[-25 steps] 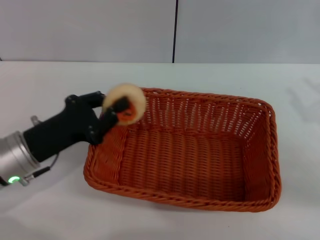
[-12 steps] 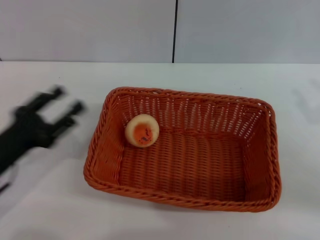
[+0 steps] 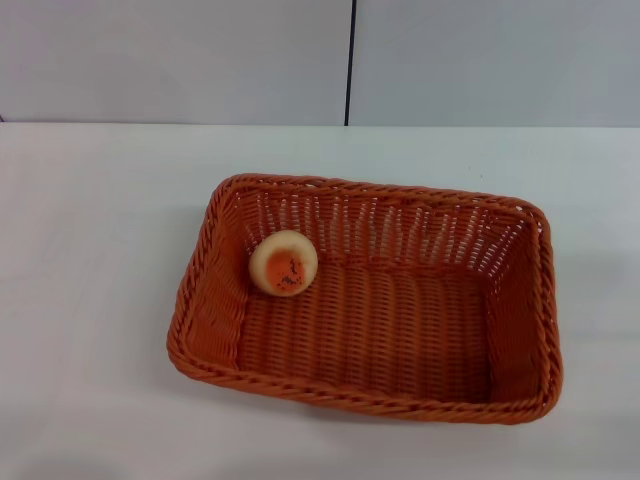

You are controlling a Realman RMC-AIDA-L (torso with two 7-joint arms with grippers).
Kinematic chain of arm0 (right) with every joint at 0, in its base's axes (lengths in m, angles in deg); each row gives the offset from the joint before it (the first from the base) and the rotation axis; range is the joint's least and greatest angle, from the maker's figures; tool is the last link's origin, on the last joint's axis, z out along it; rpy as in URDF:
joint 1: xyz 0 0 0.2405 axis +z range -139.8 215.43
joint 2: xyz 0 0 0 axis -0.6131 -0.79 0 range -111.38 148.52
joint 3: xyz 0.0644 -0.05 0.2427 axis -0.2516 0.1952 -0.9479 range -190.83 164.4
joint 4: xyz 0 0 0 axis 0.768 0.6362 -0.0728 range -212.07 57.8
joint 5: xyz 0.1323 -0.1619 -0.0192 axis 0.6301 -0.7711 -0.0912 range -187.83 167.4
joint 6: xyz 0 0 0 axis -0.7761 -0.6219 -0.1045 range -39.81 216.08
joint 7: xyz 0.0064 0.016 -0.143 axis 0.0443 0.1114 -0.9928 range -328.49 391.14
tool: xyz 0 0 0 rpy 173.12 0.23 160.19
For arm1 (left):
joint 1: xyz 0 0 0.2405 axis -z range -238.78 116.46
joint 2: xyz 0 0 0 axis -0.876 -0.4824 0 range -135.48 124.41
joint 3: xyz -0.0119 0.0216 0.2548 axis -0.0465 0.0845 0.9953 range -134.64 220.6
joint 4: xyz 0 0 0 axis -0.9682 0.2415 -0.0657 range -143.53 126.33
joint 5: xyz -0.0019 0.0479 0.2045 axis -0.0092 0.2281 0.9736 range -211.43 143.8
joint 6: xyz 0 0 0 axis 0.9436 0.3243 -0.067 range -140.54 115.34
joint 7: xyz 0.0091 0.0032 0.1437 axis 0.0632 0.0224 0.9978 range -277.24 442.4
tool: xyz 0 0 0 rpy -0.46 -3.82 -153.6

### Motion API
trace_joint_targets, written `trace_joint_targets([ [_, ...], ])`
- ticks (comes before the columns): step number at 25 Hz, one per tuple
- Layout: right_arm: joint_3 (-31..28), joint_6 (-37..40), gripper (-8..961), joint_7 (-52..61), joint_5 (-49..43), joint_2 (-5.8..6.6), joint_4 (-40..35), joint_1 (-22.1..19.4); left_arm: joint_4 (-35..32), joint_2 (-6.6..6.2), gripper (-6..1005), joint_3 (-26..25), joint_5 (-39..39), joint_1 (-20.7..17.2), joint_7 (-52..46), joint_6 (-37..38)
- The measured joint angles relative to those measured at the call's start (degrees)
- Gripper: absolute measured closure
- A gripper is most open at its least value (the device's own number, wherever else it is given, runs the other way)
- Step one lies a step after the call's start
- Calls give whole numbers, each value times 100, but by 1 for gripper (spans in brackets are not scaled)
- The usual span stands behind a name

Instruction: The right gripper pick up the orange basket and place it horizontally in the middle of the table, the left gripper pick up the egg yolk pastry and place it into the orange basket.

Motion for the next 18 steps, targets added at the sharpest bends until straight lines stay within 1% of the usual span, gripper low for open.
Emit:
trace_joint_targets([
  [1,-88,-5,367,-200,0,0,143,9,35,1,155,-218,-32,-83,147,-9],
  [2,-153,-38,367,-597,0,0,348,42,35,1,155,-218,-32,-83,147,-9],
  [3,-153,-38,367,-597,0,0,348,42,68,22,155,-431,-34,-189,279,-32],
  [7,-266,-63,367,-905,0,8,469,130,315,29,155,-633,-41,-331,332,-8],
  [13,-301,-209,367,-914,0,3,514,173,369,37,155,-694,-25,-364,592,-96],
  [18,-295,-438,367,-925,-20,9,564,243,428,45,155,-713,-43,-401,550,-189],
])
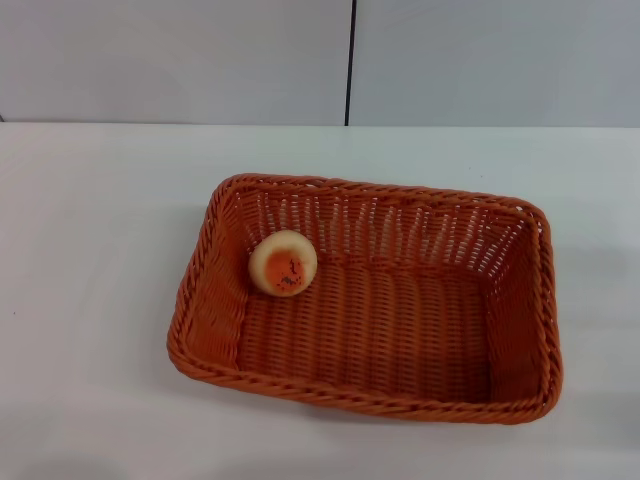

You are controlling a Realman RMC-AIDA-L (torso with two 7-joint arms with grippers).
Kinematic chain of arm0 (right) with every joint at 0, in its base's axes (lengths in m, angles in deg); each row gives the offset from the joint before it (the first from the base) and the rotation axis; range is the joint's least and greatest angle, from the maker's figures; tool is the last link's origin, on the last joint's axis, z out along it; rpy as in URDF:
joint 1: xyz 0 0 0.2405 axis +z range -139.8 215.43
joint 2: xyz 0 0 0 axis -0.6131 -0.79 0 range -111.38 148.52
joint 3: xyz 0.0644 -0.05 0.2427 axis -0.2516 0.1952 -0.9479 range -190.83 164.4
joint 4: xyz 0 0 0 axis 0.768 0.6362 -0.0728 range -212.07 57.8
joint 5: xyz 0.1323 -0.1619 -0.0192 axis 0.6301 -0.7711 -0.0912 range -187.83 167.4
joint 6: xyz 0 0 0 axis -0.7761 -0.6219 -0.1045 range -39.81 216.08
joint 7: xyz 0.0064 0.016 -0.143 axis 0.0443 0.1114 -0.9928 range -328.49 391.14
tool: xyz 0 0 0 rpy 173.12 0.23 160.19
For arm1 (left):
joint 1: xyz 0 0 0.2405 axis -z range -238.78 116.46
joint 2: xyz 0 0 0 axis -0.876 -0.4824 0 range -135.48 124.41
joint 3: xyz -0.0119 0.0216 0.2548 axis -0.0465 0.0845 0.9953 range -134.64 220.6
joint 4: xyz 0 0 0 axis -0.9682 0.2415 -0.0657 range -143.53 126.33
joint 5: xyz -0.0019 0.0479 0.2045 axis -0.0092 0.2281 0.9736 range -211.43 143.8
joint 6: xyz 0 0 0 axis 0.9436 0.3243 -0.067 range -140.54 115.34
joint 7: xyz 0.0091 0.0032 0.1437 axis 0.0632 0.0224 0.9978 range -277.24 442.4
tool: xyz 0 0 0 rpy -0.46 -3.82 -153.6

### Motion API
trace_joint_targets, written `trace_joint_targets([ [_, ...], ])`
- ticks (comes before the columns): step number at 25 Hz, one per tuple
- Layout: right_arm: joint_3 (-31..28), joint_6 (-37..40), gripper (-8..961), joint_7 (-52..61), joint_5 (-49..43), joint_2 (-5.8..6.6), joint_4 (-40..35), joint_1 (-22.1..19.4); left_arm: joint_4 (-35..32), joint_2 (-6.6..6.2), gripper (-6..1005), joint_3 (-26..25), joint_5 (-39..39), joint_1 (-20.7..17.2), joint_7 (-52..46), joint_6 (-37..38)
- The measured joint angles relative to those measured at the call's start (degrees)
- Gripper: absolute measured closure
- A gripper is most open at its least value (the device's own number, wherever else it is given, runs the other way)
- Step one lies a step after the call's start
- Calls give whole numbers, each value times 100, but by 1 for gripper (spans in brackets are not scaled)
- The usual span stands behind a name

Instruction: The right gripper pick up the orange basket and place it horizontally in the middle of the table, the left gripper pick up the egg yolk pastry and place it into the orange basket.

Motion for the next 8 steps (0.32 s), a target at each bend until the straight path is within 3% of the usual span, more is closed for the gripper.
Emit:
trace_joint_targets([
  [8,56,-678,367,4,-28,-4,32,189,193,-13,155,13,21,-14,245,-447],
])
